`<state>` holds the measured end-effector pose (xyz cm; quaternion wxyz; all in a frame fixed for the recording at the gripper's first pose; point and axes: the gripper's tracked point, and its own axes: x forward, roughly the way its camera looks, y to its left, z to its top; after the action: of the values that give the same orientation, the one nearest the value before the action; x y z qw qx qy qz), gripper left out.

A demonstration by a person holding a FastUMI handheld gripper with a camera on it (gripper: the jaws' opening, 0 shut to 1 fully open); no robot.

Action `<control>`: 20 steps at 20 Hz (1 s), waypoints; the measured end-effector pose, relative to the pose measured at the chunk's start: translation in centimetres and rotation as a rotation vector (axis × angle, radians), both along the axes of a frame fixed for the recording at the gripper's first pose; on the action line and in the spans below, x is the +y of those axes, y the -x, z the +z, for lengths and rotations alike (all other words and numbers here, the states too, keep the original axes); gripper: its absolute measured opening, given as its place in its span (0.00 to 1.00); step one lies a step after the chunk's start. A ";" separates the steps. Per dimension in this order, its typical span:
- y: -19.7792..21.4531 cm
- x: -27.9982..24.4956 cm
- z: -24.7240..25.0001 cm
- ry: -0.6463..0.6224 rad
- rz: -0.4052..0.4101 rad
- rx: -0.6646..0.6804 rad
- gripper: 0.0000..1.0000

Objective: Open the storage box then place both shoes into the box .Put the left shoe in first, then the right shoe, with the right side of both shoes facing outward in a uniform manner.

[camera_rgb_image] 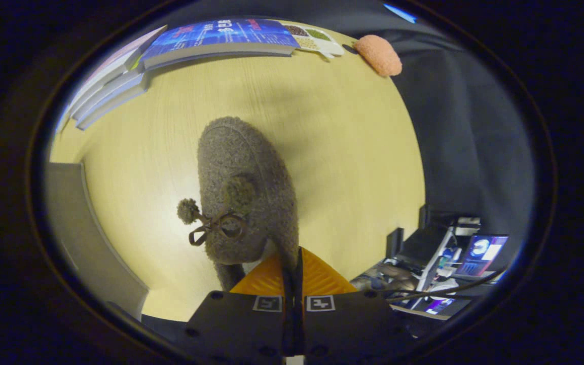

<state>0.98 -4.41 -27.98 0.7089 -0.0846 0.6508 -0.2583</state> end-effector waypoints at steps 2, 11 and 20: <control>0.4 1.1 1.9 0.030 -0.001 -0.026 0.03; 1.2 11.3 11.5 0.072 0.026 -0.171 0.04; -1.0 25.0 15.2 -0.034 0.109 -0.321 0.04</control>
<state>2.01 20.59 -12.75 0.8180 -0.0657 0.5279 -0.2186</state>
